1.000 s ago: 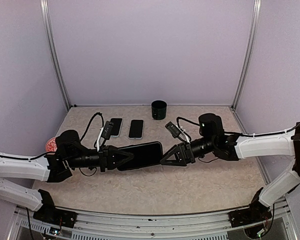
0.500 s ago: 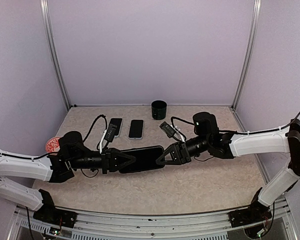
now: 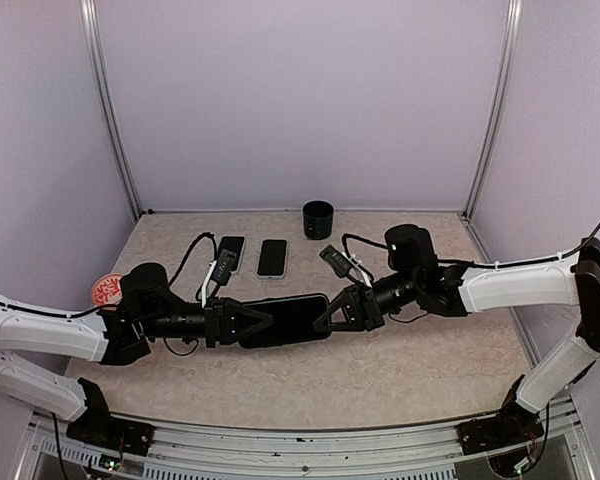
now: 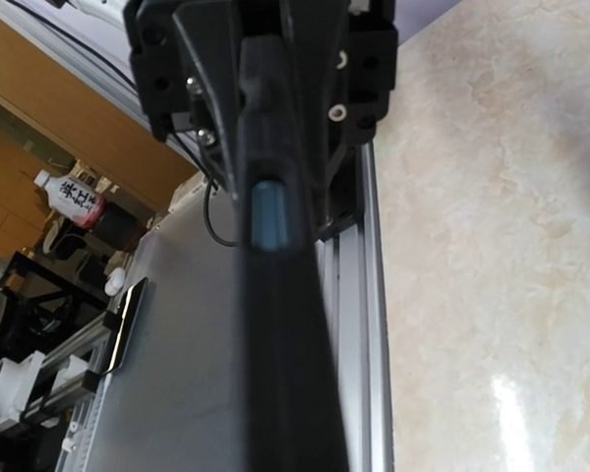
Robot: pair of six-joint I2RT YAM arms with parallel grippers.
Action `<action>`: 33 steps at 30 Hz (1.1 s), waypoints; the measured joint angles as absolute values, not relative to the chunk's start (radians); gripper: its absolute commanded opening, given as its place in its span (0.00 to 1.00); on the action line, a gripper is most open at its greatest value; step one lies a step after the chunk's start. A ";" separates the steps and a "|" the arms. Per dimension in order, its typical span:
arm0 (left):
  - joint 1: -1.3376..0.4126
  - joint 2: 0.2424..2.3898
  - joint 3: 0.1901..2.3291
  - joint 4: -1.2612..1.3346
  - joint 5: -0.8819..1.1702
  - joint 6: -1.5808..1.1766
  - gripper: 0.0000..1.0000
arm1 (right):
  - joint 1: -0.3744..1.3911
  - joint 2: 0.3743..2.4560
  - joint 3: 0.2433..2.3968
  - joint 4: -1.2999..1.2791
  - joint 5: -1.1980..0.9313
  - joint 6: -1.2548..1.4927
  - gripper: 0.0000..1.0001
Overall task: Put the phone into the phone case
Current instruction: Press the bottom left corner of the phone case.
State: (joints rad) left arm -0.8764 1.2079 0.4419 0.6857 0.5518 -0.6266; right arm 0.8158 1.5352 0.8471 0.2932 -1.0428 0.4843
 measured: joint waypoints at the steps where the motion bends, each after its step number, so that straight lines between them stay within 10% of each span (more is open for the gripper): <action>1: -0.877 1.208 0.442 0.685 0.551 -0.626 0.00 | 0.816 1.535 0.851 0.286 -1.041 0.481 0.00; 5: -0.877 1.203 0.442 0.678 0.542 -0.624 0.00 | 0.816 1.535 0.870 0.242 -1.030 0.457 0.04; 8: -0.877 1.196 0.444 0.669 0.537 -0.619 0.00 | 0.817 1.532 0.890 0.195 -1.016 0.430 0.34; 13: -0.892 1.197 0.479 0.591 0.519 -0.569 0.00 | 0.838 1.513 0.944 0.060 -0.918 0.390 0.47; 33: -0.960 1.140 0.613 0.230 0.551 -0.442 0.00 | 0.851 1.394 1.030 -0.328 -0.851 0.126 0.51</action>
